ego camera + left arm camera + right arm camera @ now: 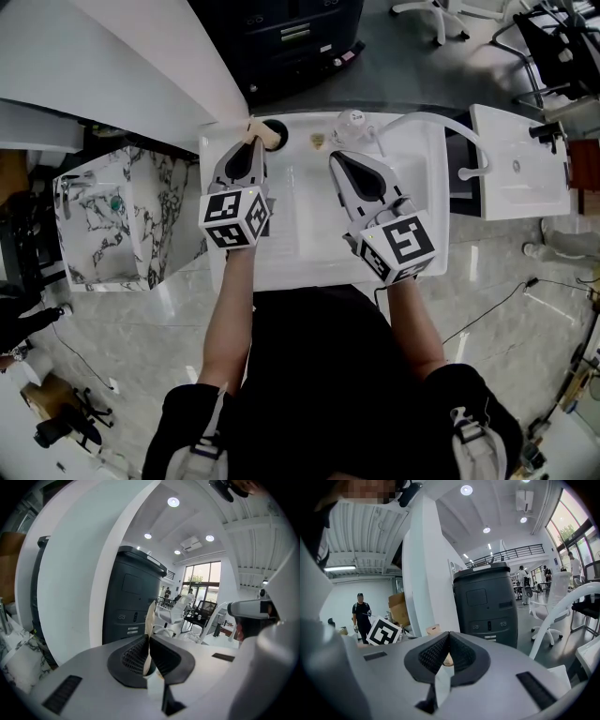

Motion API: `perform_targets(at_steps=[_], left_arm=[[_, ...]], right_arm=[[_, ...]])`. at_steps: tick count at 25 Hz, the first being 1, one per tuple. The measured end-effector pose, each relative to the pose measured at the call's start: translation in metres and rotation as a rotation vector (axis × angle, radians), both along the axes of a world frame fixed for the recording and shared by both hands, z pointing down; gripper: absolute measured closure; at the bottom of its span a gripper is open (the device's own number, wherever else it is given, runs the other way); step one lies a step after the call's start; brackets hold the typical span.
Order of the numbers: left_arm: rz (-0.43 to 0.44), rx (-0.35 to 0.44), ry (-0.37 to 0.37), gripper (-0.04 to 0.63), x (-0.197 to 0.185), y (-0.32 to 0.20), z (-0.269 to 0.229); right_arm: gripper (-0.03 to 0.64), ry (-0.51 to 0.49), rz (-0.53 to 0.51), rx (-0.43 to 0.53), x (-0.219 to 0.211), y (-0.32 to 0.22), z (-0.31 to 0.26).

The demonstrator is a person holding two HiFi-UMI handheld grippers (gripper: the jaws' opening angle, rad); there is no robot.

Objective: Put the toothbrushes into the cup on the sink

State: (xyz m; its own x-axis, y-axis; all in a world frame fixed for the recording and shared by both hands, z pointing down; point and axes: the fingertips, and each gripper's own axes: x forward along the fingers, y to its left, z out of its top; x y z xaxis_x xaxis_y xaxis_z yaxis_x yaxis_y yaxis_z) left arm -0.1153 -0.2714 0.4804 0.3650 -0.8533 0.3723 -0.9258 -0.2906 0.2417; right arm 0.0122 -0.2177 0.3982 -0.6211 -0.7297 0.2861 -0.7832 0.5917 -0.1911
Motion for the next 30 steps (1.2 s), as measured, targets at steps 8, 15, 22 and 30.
perform_targets(at_steps=[8,15,22,30], left_arm=[[-0.001,-0.044,0.003,0.572,0.000,-0.001,0.021],[0.001,-0.077,-0.011,0.572,-0.002,-0.002,0.038],[-0.003,-0.102,-0.013,0.572,-0.001,-0.003,0.048],[-0.015,-0.119,-0.021,0.572,-0.002,-0.004,0.057]], right_arm=[[0.588,0.008,-0.010,-0.025,-0.003,-0.001,0.009],[0.588,0.009,-0.020,-0.041,-0.009,-0.002,0.015],[0.588,0.006,-0.010,-0.045,-0.005,-0.007,0.016],[0.588,0.001,-0.011,-0.053,-0.004,-0.009,0.019]])
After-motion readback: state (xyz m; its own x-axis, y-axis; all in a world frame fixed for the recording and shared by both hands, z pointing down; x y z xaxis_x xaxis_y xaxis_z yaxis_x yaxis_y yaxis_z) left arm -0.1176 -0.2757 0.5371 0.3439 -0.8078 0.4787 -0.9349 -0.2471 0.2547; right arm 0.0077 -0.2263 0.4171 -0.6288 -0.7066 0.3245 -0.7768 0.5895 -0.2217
